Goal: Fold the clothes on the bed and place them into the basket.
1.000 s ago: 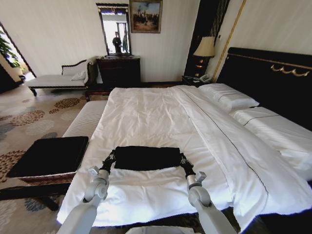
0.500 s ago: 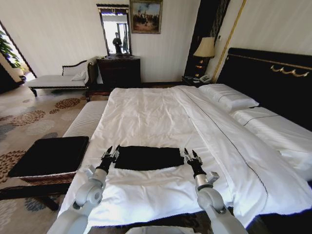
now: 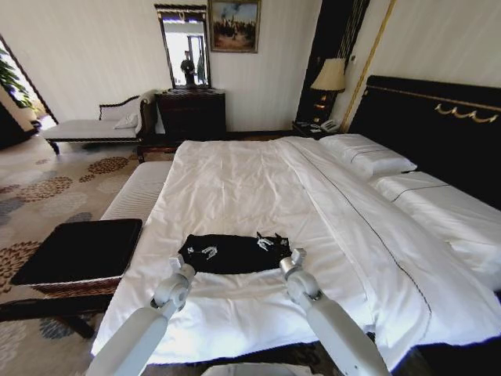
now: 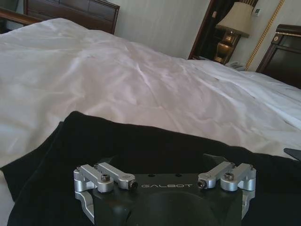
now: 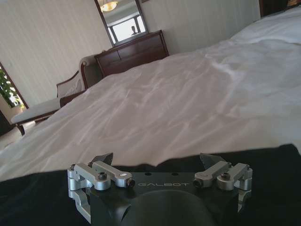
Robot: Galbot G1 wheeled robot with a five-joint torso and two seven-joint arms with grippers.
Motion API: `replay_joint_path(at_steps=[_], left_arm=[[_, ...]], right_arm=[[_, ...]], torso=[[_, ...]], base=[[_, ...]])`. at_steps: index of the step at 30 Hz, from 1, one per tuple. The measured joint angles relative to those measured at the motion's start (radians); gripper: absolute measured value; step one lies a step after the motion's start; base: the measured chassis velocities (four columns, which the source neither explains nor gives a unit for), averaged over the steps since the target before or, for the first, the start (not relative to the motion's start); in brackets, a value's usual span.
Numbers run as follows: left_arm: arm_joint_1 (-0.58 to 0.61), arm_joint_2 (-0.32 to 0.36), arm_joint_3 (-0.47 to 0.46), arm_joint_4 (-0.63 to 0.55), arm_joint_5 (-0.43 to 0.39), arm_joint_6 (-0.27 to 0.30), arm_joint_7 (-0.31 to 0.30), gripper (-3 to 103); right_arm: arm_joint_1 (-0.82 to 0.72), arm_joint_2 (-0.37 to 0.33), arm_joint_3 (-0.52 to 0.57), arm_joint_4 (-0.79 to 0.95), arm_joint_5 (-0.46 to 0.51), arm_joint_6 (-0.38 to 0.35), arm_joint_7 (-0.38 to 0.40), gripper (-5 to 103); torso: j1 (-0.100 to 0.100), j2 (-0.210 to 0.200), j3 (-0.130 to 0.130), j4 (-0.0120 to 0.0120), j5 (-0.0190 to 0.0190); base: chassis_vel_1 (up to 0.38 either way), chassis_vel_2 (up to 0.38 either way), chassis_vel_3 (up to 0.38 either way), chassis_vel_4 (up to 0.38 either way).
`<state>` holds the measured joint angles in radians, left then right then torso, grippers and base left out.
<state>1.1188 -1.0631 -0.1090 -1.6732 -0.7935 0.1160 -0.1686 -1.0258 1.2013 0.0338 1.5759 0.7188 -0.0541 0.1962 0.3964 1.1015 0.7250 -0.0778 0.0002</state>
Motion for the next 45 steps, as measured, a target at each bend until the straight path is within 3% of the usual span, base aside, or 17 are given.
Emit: replay_joint_path(at_steps=[16,24,30,32,34,38,40,43,45], left_arm=[[0.203,0.041,-0.109,-0.098,0.025,-0.044,0.028,100],[0.305,0.018,-0.205,-0.157,0.059,-0.082,0.035,100],[0.436,-0.051,-0.328,-0.252,0.207,-0.161,0.035,100],[0.518,-0.081,-0.388,-0.29,0.246,-0.196,0.04,100],[0.54,-0.088,-0.401,-0.299,0.251,-0.206,0.042,100],[0.666,-0.117,-0.451,-0.328,0.27,-0.273,0.047,100],[0.68,-0.122,-0.453,-0.329,0.27,-0.281,0.047,100],[0.725,-0.156,-0.46,-0.328,0.273,-0.301,0.054,100],[0.731,-0.16,-0.46,-0.328,0.274,-0.303,0.055,100]], right_arm=[[-0.224,-0.08,0.029,0.078,-0.136,0.055,-0.003,100],[-0.312,-0.07,0.106,0.141,-0.163,0.085,0.006,100],[-0.388,-0.008,0.233,0.276,-0.04,0.057,0.05,100],[-0.418,0.024,0.309,0.325,0.102,0.019,0.075,100],[-0.425,0.033,0.329,0.332,0.137,0.012,0.081,100],[-0.45,0.081,0.427,0.352,0.335,-0.026,0.113,100],[-0.452,0.088,0.436,0.355,0.369,-0.033,0.117,100],[-0.455,0.123,0.454,0.353,0.51,-0.066,0.14,100],[-0.454,0.132,0.454,0.346,0.524,-0.069,0.141,100]], torso=[[0.0,0.0,0.0,0.0001,-0.0001],[0.0,0.0,0.0,-0.0002,-0.0002],[0.0,0.0,0.0,-0.0001,-0.0001],[0.0,0.0,0.0,0.0,-0.0003],[-0.001,0.0,0.0,0.0002,0.0],[-0.001,0.0,0.0,0.0,0.0001],[-0.001,0.0,0.0,0.0001,0.0],[-0.001,0.0,0.0,0.0,-0.0002],[-0.001,0.0,0.0,0.0001,-0.0004]], base=[[0.0,0.0,0.0,0.0],[0.0,0.0,0.0,0.0],[0.0,0.0,0.0,0.0],[0.0,0.0,0.0,0.0],[0.0,0.0,0.0,0.0],[0.0,0.0,0.0,0.0],[0.0,0.0,0.0,0.0],[0.0,0.0,0.0,0.0],[0.0,0.0,0.0,0.0]])
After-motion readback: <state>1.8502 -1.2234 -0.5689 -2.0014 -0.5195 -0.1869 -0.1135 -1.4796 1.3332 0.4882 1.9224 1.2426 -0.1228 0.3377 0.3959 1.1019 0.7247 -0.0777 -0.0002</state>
